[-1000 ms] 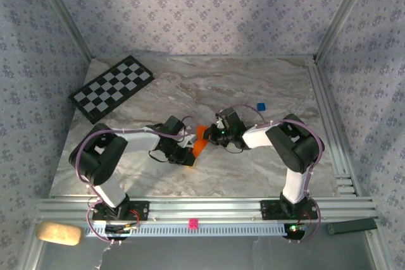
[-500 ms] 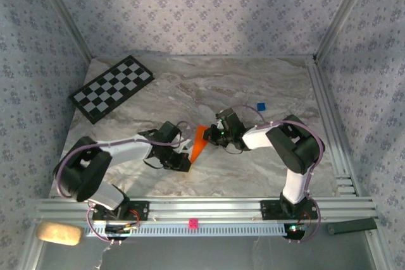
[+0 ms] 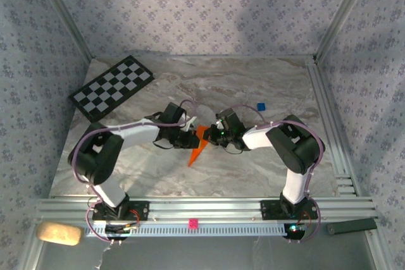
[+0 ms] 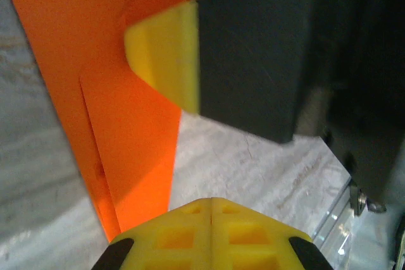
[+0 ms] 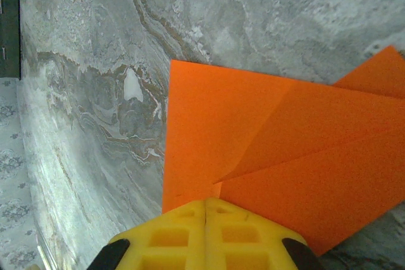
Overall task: Fold a paper plane with a square sheet of paper (pick it up from the middle)
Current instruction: Fold the wing for the fifth time at the center of the table.
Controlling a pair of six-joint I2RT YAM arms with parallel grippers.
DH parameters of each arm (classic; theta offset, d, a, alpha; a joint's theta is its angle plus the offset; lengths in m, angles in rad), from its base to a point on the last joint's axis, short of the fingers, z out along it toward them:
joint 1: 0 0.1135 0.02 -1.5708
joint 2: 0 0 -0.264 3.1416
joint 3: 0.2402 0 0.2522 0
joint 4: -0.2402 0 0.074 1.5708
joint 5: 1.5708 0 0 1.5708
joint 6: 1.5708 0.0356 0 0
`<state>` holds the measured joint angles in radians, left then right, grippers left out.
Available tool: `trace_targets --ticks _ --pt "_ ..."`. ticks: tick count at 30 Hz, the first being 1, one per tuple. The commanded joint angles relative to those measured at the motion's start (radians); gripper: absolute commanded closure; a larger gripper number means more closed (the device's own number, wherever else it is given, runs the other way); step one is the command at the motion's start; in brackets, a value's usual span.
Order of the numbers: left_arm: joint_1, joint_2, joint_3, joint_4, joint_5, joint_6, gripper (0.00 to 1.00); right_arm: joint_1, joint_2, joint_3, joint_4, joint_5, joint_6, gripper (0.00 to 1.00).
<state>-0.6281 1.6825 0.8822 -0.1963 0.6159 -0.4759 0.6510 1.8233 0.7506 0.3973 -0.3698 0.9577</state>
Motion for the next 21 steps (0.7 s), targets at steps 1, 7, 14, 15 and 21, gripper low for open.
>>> trace_targets --ticks 1,7,14,15,21 --pt "0.004 0.048 0.034 0.052 0.023 -0.032 0.99 -0.001 0.032 -0.040 -0.172 0.097 0.003 0.99" --pt "0.002 0.119 0.013 0.033 -0.008 -0.017 1.00 -0.001 0.027 -0.043 -0.171 0.090 0.001 0.98" --pt "-0.022 0.140 -0.107 0.011 -0.135 -0.001 1.00 -0.024 -0.029 -0.023 -0.209 0.086 -0.031 0.97" --pt "-0.023 0.141 -0.120 0.015 -0.132 0.005 1.00 -0.034 -0.051 -0.020 -0.227 0.093 -0.042 0.97" --pt "-0.029 0.131 -0.112 0.005 -0.117 0.056 1.00 -0.078 -0.166 -0.006 -0.260 0.061 -0.118 0.95"
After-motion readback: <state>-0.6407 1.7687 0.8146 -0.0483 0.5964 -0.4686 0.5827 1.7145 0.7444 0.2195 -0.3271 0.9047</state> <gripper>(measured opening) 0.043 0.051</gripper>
